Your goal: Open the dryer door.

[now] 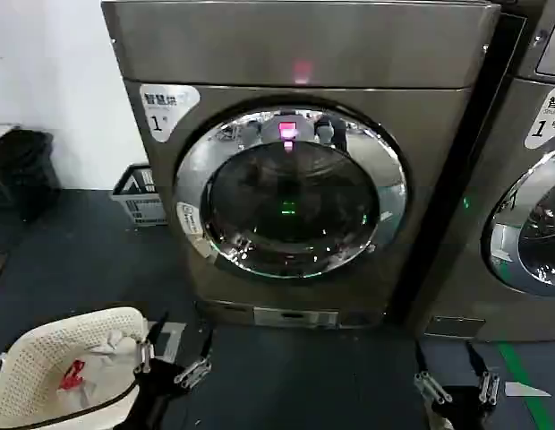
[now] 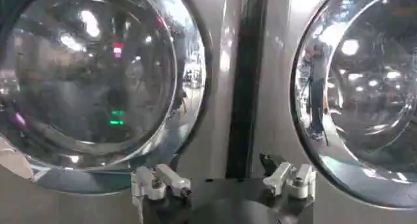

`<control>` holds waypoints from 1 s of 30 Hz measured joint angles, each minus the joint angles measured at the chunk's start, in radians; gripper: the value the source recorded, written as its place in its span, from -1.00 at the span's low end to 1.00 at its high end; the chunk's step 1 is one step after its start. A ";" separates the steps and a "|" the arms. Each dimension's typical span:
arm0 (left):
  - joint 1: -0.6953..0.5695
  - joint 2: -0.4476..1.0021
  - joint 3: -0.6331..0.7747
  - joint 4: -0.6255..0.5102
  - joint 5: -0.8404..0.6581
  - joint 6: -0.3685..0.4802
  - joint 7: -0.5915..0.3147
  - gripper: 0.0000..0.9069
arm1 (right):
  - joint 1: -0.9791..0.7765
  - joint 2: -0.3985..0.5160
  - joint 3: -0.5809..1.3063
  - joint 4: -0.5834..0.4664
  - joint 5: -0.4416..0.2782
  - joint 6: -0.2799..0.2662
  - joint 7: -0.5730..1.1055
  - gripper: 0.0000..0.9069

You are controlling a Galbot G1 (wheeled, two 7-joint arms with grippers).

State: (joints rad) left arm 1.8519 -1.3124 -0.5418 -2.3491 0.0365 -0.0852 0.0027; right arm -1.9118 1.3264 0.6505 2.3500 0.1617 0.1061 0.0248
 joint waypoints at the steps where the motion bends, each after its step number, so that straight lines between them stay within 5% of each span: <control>1: 0.000 0.000 0.000 0.000 0.000 0.000 0.000 1.00 | 0.005 -0.009 -0.003 -0.002 0.001 0.000 -0.009 1.00; 6: -0.002 0.002 0.000 0.003 0.000 0.000 0.001 1.00 | 0.049 -0.070 -0.028 -0.019 0.013 0.002 -0.047 1.00; 30: 0.010 -0.005 0.006 -0.007 0.027 -0.001 0.003 1.00 | 0.485 -0.501 -0.183 -0.185 0.326 -0.007 -0.170 1.00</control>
State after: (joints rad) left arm 1.8615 -1.3169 -0.5359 -2.3563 0.0636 -0.0862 0.0055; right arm -1.4269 0.8258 0.4670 2.1651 0.4874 0.0988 -0.1455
